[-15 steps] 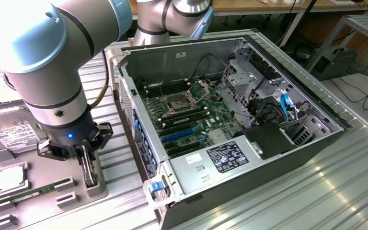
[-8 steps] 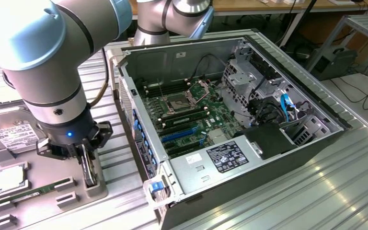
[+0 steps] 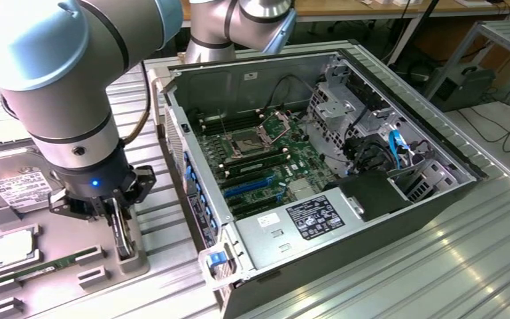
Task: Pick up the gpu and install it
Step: 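Pick up the gpu and move the gpu toward the slot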
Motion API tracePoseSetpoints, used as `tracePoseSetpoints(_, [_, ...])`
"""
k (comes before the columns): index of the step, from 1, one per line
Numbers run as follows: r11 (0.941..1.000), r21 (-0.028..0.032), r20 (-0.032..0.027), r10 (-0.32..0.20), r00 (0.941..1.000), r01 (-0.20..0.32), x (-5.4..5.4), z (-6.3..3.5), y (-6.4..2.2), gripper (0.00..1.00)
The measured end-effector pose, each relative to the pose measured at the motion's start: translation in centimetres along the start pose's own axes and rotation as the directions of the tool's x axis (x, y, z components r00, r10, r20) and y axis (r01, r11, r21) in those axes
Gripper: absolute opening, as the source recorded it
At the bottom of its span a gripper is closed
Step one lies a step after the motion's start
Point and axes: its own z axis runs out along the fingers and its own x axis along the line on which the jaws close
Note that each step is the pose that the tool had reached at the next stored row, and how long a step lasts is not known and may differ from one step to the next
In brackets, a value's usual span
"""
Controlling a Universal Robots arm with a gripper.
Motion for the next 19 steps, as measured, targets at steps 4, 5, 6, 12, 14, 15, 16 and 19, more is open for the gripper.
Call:
tracePoseSetpoints(4, [1.0000, 0.0000, 0.0000, 0.000, 1.0000, 0.000, 0.0, -0.41, 0.02, 0.28])
tracePoseSetpoints(5, [1.0000, 0.0000, 0.0000, 0.000, 1.0000, 0.000, 0.0, -0.49, 0.02, 0.28])
tracePoseSetpoints(6, [1.0000, 0.0000, 0.0001, 0.000, 1.0000, 0.000, 0.0, -0.56, 0.02, 0.28])
tracePoseSetpoints(12, [1.0000, 0.0000, 0.0000, 0.000, 1.0000, 0.000, 0.0, -0.96, 0.04, 0.28])
tracePoseSetpoints(14, [1.0000, 0.0000, 0.0000, 0.000, 1.0000, 0.000, 0.0, -1.23, 0.05, 0.28])
tracePoseSetpoints(15, [1.0000, 0.0000, 0.0001, 0.000, 1.0000, 0.000, 0.0, -1.37, 0.05, 0.28])
tracePoseSetpoints(16, [1.0000, 0.0000, 0.0000, 0.000, 1.0000, 0.000, 0.0, -1.68, 0.06, 0.28])
tracePoseSetpoints(19, [1.0000, 0.0000, 0.0000, 0.000, 1.0000, 0.000, 0.0, -2.09, 0.08, 0.28])
